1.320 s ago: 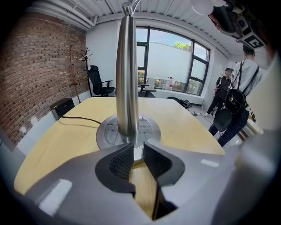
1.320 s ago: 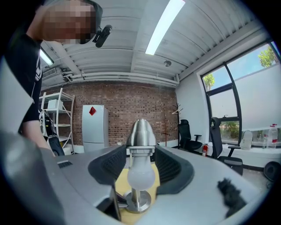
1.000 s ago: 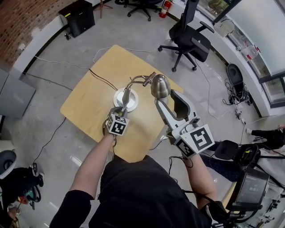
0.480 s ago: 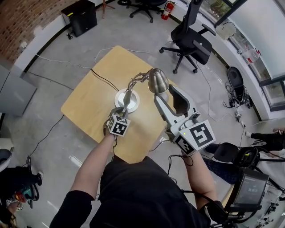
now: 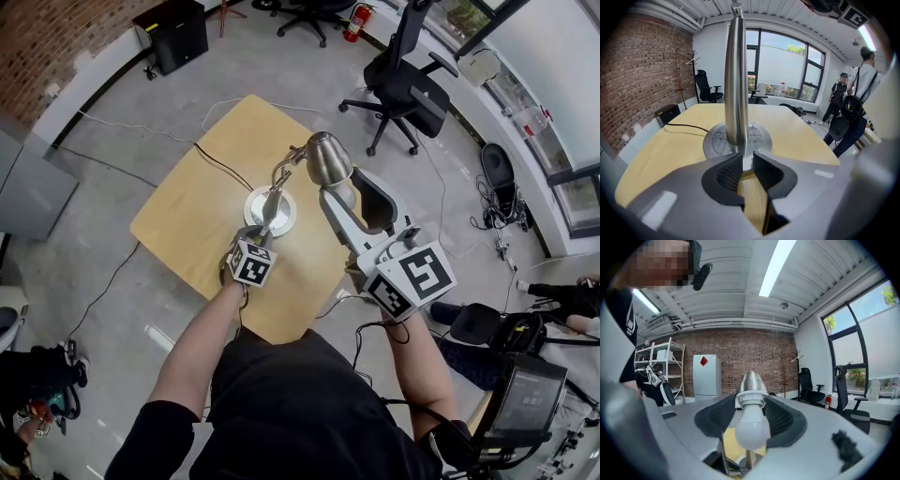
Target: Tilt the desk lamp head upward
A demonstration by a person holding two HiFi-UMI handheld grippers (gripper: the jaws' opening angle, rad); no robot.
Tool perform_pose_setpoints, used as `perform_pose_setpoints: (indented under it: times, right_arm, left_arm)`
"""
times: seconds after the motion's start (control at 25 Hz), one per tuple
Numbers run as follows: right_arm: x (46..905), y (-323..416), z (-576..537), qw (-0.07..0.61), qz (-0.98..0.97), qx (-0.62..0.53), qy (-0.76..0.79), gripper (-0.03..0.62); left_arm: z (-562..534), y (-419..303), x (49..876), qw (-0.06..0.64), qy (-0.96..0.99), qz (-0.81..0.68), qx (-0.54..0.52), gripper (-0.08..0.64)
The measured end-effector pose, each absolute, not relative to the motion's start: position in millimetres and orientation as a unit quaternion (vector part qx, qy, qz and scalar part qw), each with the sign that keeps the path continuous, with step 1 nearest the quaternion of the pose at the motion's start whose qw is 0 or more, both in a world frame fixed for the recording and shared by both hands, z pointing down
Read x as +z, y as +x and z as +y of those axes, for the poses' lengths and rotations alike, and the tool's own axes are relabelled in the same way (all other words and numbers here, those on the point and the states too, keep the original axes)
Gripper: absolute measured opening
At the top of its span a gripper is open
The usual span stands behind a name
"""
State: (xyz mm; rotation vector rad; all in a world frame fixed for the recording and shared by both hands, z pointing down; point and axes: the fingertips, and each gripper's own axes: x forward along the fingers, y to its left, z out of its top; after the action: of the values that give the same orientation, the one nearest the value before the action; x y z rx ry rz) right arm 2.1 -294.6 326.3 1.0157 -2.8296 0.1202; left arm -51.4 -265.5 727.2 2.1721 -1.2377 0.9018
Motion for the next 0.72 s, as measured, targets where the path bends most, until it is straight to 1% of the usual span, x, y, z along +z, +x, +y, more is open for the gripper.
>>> perform_pose_setpoints:
  times: [0.72]
  right_arm:
    - [314.7,-24.0,-309.0,0.074,-0.943,0.032,0.322,0.209]
  left_arm:
    - [-264.2,-52.2,724.2,0.238,0.795,-0.45,0.329,0.078]
